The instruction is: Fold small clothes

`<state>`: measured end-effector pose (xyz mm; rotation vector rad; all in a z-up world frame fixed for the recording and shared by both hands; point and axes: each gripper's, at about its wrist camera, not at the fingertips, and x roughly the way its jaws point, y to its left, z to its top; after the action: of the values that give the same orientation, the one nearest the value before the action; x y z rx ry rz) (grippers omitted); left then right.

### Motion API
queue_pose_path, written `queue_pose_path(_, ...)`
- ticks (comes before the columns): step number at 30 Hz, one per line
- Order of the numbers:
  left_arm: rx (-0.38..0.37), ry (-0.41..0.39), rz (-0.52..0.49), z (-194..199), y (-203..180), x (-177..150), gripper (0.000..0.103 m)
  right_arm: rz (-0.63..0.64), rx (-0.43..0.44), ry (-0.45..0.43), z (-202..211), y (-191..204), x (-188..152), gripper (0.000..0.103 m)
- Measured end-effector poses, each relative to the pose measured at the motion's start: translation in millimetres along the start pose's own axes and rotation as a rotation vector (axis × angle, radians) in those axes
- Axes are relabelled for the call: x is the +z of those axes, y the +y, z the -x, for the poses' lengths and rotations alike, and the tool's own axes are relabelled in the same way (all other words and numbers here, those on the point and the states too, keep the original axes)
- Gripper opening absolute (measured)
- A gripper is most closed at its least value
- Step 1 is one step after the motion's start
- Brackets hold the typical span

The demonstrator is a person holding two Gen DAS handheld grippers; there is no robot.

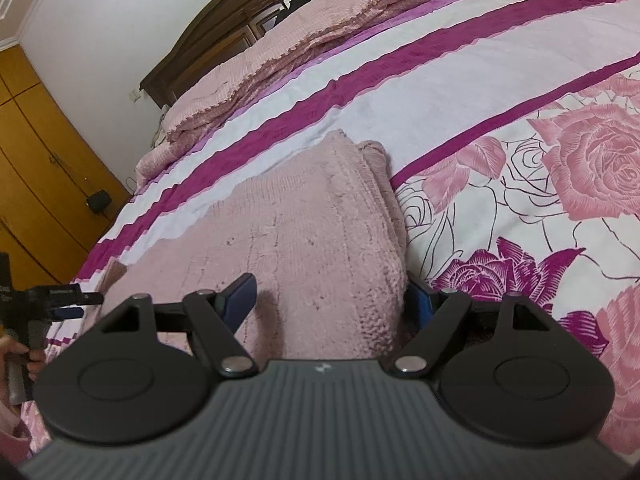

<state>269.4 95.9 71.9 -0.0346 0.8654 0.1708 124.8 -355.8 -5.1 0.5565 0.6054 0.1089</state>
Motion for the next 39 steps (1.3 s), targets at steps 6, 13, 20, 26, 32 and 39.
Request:
queue_pose_path(6,0.015,0.030,0.018,8,12,-4,0.073,-0.017,0.010,-0.004,1,-2,0,0.078)
queue_pose_path(13,-0.017,0.061,0.017,32,11,-13,0.073,-0.032,0.025,0.011,1,-1,0,0.079)
queue_pose_path(20,-0.047,0.079,-0.011,63,-1,-36,0.073,-0.093,0.068,0.015,-1,-5,2,0.078)
queue_pose_path(26,-0.062,0.084,-0.024,79,-6,-49,0.073,-0.146,0.086,0.014,1,-11,2,0.063)
queue_pose_path(32,-0.075,0.090,-0.036,86,-9,-55,0.073,-0.265,0.137,0.026,3,-29,1,0.031)
queue_pose_path(39,-0.081,0.108,-0.032,84,-6,-61,0.073,-0.338,0.132,0.015,0,-31,0,0.036)
